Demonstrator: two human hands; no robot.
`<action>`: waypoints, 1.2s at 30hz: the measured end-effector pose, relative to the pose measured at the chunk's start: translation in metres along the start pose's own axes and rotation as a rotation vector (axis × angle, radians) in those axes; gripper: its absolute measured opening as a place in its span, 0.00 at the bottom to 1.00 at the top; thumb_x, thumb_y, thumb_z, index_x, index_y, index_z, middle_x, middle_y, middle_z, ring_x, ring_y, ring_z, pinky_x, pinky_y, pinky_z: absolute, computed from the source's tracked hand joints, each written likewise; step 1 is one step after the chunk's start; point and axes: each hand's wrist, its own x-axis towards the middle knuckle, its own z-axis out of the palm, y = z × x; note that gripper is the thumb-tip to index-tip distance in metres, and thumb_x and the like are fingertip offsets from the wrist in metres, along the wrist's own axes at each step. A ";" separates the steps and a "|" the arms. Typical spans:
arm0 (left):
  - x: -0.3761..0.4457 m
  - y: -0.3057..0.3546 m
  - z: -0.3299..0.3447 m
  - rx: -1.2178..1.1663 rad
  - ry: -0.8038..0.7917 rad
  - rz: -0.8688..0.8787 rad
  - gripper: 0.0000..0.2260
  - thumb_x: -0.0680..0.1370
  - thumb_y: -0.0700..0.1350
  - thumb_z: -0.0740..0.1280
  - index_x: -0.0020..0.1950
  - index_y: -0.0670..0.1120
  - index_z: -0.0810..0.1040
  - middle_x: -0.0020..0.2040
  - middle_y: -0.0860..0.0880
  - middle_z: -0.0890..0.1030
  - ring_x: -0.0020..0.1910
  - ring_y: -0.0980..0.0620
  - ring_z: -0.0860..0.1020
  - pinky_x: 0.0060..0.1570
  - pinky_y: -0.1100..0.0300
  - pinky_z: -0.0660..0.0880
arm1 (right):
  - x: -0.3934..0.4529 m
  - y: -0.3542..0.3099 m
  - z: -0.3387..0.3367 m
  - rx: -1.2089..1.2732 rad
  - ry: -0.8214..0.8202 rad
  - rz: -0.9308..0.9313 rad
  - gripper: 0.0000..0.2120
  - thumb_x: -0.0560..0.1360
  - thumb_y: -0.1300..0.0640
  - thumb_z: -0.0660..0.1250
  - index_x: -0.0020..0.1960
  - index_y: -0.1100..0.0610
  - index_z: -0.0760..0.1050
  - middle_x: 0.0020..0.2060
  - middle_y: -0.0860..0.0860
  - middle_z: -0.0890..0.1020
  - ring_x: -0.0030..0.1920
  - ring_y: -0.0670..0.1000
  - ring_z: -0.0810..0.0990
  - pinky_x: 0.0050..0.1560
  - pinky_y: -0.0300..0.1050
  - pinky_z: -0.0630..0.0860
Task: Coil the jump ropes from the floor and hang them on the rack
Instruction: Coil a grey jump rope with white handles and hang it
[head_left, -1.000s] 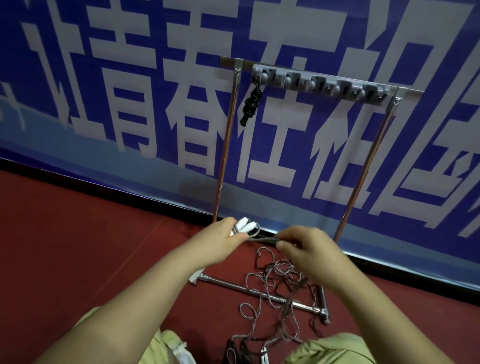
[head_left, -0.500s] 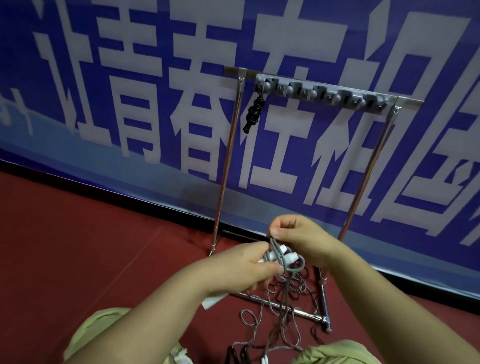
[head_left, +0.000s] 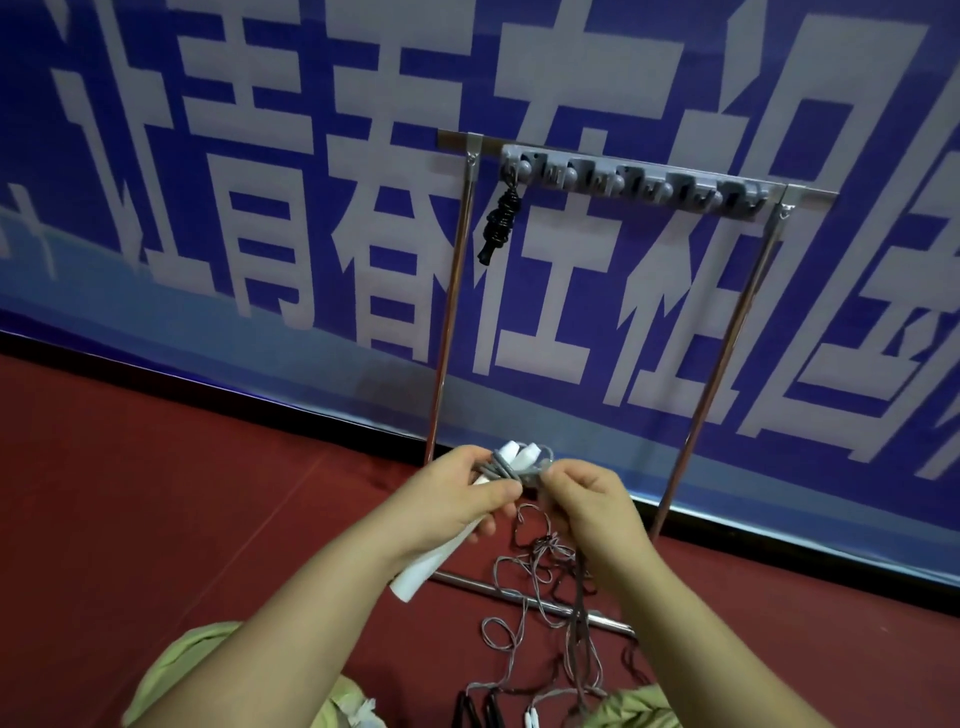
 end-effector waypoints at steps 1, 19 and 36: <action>0.000 0.001 0.000 0.014 -0.029 -0.004 0.06 0.78 0.42 0.66 0.54 0.47 0.73 0.35 0.53 0.80 0.30 0.56 0.75 0.33 0.61 0.72 | 0.002 0.001 -0.003 0.055 0.034 0.021 0.15 0.78 0.57 0.64 0.33 0.58 0.75 0.23 0.48 0.68 0.23 0.45 0.61 0.21 0.35 0.58; 0.005 -0.001 -0.001 -0.280 -0.112 -0.190 0.12 0.75 0.44 0.67 0.58 0.45 0.73 0.41 0.48 0.83 0.33 0.53 0.79 0.32 0.60 0.74 | 0.024 0.002 0.000 -0.163 0.131 -0.088 0.20 0.77 0.49 0.66 0.37 0.66 0.75 0.25 0.49 0.67 0.26 0.44 0.63 0.28 0.38 0.61; 0.019 -0.005 0.005 0.657 0.126 -0.049 0.14 0.70 0.59 0.71 0.43 0.50 0.76 0.39 0.52 0.77 0.38 0.52 0.76 0.37 0.57 0.69 | 0.013 0.004 -0.008 -0.237 0.067 0.160 0.26 0.79 0.39 0.56 0.29 0.54 0.65 0.19 0.44 0.63 0.20 0.44 0.58 0.25 0.38 0.58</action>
